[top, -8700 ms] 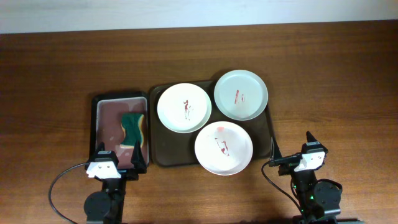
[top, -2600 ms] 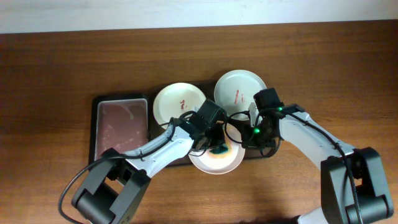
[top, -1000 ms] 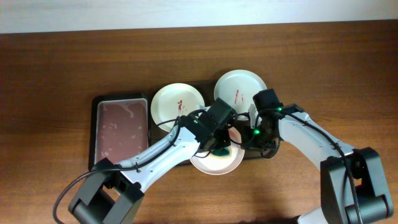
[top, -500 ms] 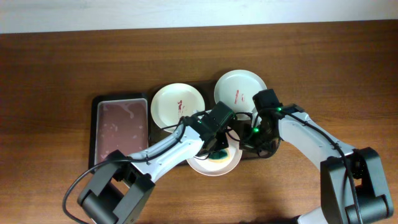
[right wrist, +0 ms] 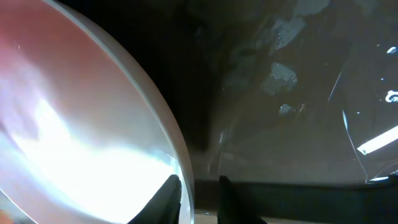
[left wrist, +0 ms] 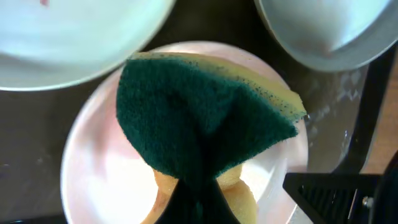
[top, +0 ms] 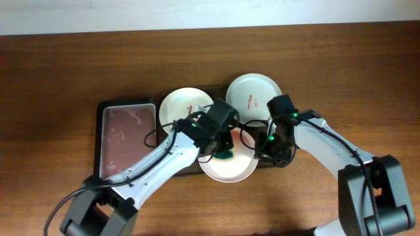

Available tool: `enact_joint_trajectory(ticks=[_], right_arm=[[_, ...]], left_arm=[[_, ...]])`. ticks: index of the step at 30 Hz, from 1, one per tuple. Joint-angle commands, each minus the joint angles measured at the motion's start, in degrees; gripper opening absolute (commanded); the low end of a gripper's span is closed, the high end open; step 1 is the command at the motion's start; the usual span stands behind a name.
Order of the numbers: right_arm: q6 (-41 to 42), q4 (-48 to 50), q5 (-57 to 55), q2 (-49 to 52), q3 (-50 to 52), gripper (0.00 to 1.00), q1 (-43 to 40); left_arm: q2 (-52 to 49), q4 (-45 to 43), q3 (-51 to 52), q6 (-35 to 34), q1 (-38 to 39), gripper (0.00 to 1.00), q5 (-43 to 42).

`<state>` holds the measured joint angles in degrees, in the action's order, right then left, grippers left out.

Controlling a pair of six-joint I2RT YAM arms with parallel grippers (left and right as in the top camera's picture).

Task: Clean dirty plates on tray and stack at the side
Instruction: 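Scrub the front plate with the sponge in the left gripper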

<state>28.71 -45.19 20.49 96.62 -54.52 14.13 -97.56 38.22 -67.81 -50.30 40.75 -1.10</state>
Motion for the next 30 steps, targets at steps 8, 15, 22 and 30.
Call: enact_joint_trajectory(ticks=[8,15,22,30], right_arm=[[0.1,-0.3,-0.8,0.3,0.3,0.22,0.1],[0.1,-2.0,-4.3,0.3,0.3,0.16,0.1],[0.1,2.0,-4.6,0.3,0.3,0.27,0.1],[-3.0,2.1,-4.7,0.3,0.3,0.24,5.0]], left_arm=[[-8.8,1.6,0.5,7.8,0.7,0.00,5.3],[-6.8,6.9,-5.5,10.1,-0.1,0.00,7.6],[-2.1,13.5,-9.9,11.6,-2.0,0.00,5.2],[2.0,20.2,-10.0,22.4,-14.7,0.00,5.2]])
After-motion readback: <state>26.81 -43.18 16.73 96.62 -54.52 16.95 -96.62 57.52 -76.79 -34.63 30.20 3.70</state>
